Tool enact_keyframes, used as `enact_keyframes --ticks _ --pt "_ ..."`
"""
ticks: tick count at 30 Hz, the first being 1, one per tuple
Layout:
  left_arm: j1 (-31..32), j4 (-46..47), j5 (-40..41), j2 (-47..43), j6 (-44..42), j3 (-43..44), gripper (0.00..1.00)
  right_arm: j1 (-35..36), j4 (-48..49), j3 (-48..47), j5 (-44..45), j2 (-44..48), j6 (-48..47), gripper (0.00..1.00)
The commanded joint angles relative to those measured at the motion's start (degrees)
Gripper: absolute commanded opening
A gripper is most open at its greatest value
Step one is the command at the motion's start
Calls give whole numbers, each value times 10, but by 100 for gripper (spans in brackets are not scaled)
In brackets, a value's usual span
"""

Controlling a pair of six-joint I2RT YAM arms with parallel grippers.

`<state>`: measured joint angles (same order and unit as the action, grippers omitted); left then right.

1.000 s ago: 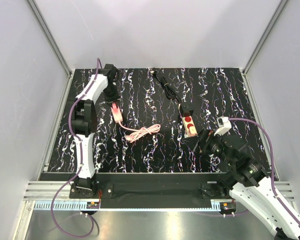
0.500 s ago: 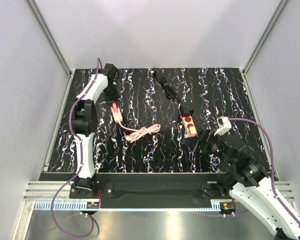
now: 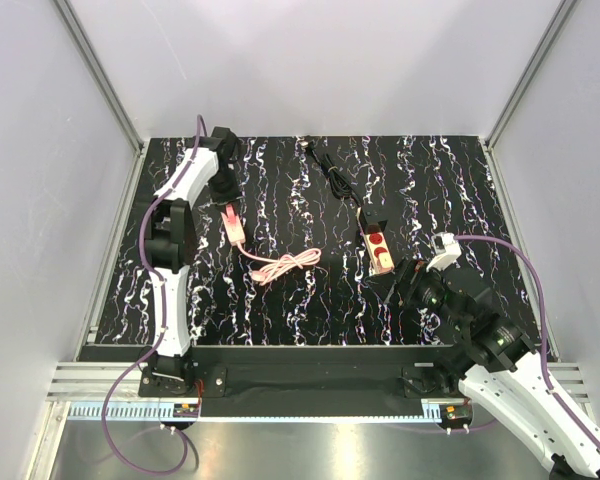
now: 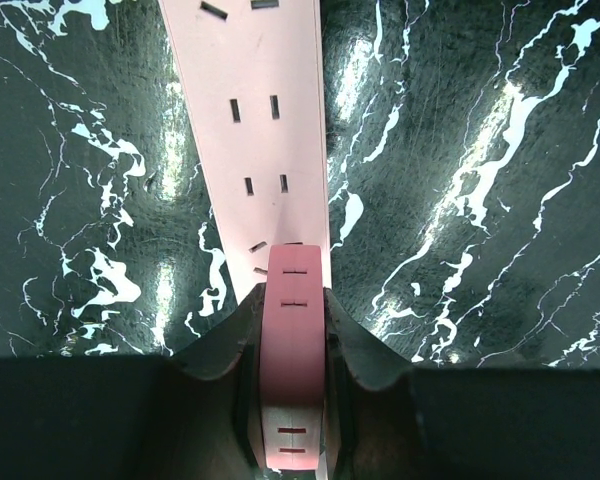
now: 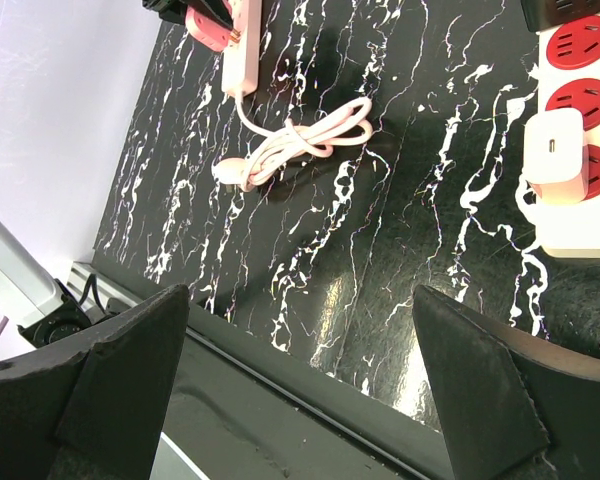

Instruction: Insert the plug

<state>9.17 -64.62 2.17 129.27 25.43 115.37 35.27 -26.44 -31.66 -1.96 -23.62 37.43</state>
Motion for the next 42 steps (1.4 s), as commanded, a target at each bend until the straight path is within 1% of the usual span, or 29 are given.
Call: enact_keyframes --ticks 1,14,15,20,23,27,36,42 --pt "3 25 40 -3 -13 10 0 3 8 -18 16 -5 -10 100" --pt "3 29 45 12 -23 27 0 2 7 -17 16 -7 -11 99" --pt "3 30 40 13 -23 26 0 2 8 -16 30 -7 -11 100" --pt "11 39 27 8 -15 1 0 3 9 -13 31 -9 -11 100" --pt "17 52 22 -4 2 -40 0 3 13 -12 30 -13 -10 100" --pt "19 61 23 -11 20 -62 0 3 13 -10 29 -13 -10 100" --pt "19 61 67 5 23 -72 0 3 7 -6 28 6 -10 100" --pt "19 60 71 12 19 -77 0 3 2 -5 33 8 -11 100"
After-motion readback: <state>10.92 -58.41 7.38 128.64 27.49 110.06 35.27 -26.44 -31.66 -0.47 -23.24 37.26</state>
